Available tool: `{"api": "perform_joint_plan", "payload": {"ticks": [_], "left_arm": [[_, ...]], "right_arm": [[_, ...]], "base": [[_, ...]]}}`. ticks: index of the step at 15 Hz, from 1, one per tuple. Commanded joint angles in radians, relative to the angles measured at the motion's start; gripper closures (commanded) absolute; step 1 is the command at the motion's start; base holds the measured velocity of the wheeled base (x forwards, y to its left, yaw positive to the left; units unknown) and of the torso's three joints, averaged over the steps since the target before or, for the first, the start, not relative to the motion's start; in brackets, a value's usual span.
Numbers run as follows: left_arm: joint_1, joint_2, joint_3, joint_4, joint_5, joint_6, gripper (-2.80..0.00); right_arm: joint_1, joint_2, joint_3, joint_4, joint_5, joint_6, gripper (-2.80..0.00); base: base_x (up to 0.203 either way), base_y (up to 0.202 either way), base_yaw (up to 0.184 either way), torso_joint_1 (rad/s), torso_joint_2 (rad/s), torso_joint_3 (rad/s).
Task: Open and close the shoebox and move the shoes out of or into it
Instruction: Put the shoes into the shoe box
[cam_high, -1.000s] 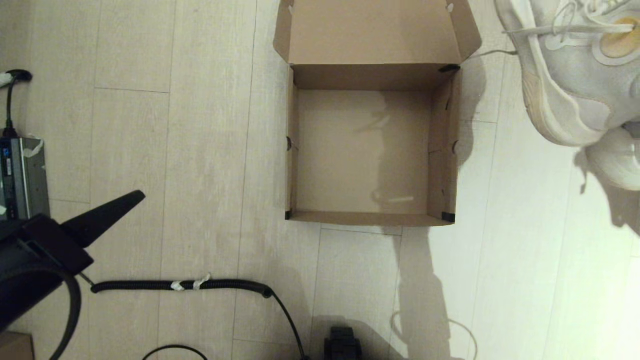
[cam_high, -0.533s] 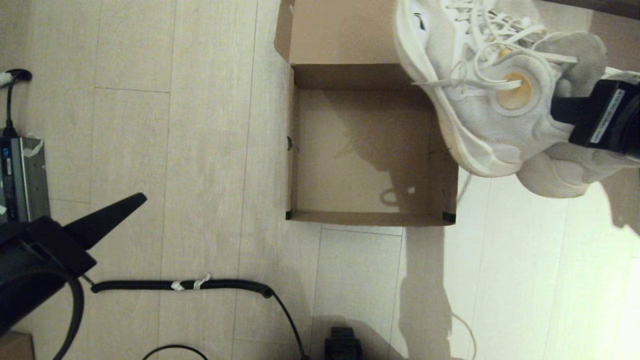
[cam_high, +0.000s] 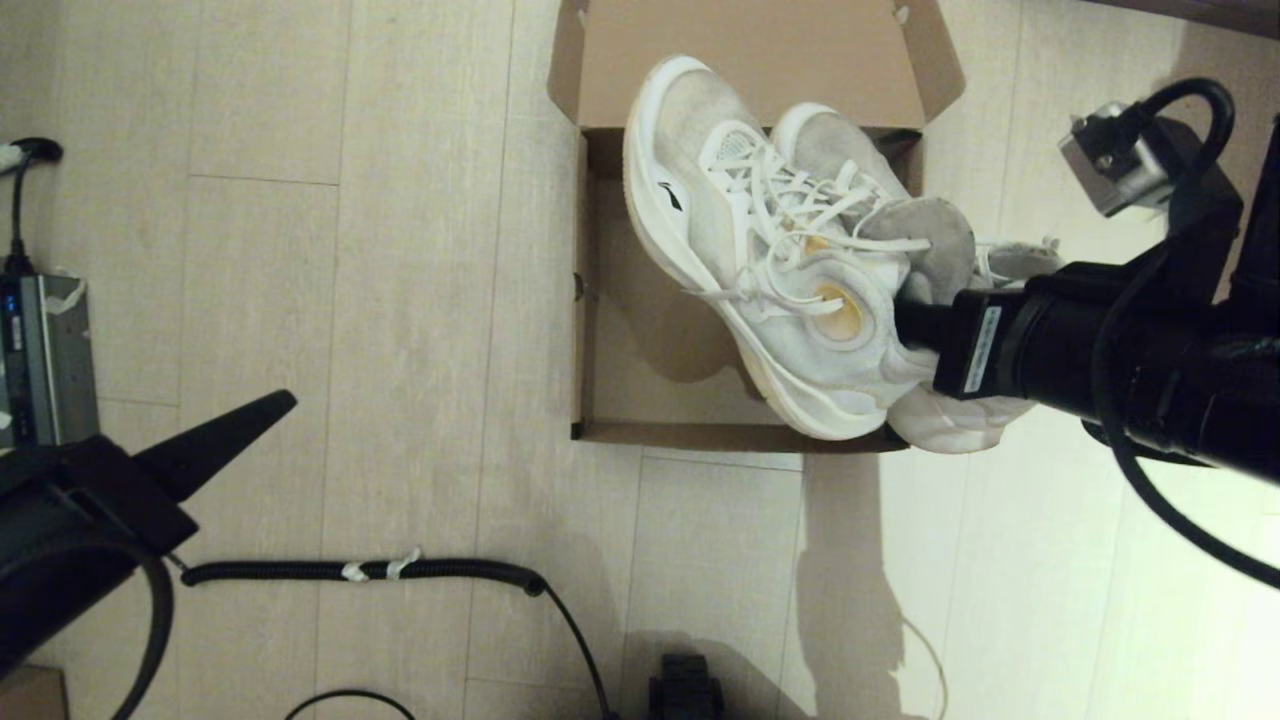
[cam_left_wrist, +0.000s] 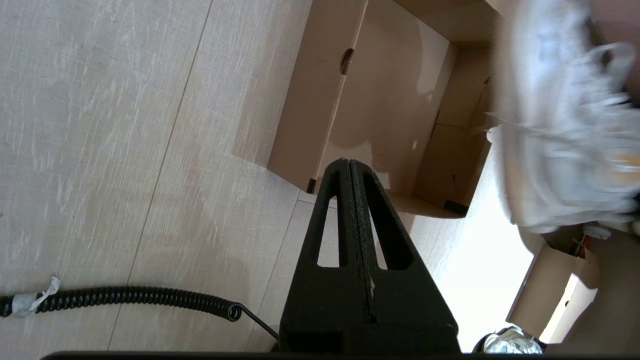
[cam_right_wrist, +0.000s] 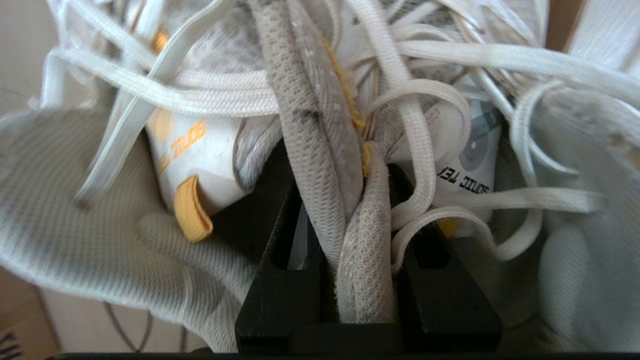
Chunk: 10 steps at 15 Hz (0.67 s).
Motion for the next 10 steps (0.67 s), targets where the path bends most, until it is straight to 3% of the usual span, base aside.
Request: {"api": "perform_joint_plan", "payload": {"ticks": [1,8,10], "left_arm": [[0.0,0.003,0.001,-0.005,-0.001,-0.002,0.0],[0.001,-0.006,0.014,-0.005,0.002,-0.003,0.0],[0.001,-0.012,0.023,-0.005,0.003,-0.004,0.0]], "right_arm": [[0.002,0.083,0.056,-0.062,0.002,0.001,0.0],[-0.016,0.394,0.179,-0.557,0.002,-0.007,0.0],[-0.04,0.467,0.175,-0.702,0.003,-0.053,0.0]], "base": [[0.0,0.0,0.0,0.0,0.0,0.0],[0.0,0.0,0.0,0.0,0.0,0.0],[0.0,0.0,0.0,0.0,0.0,0.0]]}}
